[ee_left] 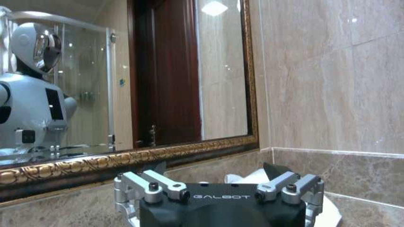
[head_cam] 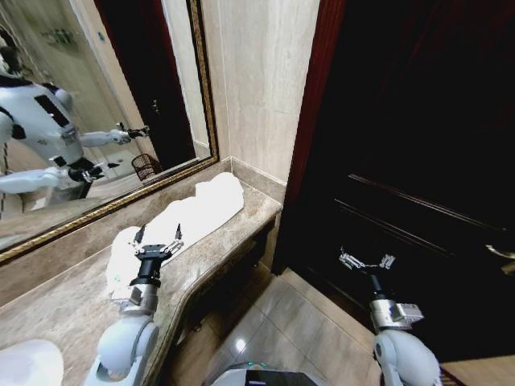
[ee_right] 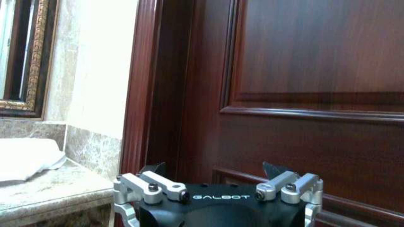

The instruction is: Discard the used towel into the hamper.

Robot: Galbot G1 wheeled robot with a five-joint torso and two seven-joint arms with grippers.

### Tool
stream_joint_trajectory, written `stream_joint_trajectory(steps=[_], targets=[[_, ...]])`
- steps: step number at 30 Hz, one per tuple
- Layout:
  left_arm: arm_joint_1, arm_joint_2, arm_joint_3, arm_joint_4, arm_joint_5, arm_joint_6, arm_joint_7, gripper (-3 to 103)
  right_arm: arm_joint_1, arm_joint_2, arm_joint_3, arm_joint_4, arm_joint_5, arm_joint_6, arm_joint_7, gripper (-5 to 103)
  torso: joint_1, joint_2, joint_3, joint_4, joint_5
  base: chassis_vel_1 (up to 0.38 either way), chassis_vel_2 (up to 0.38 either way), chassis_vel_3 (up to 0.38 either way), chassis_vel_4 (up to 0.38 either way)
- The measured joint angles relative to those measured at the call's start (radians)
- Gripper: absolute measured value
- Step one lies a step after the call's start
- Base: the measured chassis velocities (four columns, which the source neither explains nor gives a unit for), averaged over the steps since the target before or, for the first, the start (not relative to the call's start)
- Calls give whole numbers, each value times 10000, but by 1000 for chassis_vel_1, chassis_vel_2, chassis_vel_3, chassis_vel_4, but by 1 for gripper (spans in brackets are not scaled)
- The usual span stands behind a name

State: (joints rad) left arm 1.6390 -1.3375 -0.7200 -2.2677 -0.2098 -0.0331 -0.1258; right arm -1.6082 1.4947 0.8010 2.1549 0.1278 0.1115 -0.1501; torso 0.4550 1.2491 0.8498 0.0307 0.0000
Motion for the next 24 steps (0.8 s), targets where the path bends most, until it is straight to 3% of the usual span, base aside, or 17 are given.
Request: stream_joint_trajectory(steps=[15,24], targets=[[8,23,14,38,-25,67,2,100,19,-38,-94,12,-120,-12,91,100,1,2,0,0,0,0,0,0,0],[-108,74,27,12,-67,420,-140,100,-21,-29,-76,58,-293,68,61,100,1,2,0,0,0,0,0,0,0]])
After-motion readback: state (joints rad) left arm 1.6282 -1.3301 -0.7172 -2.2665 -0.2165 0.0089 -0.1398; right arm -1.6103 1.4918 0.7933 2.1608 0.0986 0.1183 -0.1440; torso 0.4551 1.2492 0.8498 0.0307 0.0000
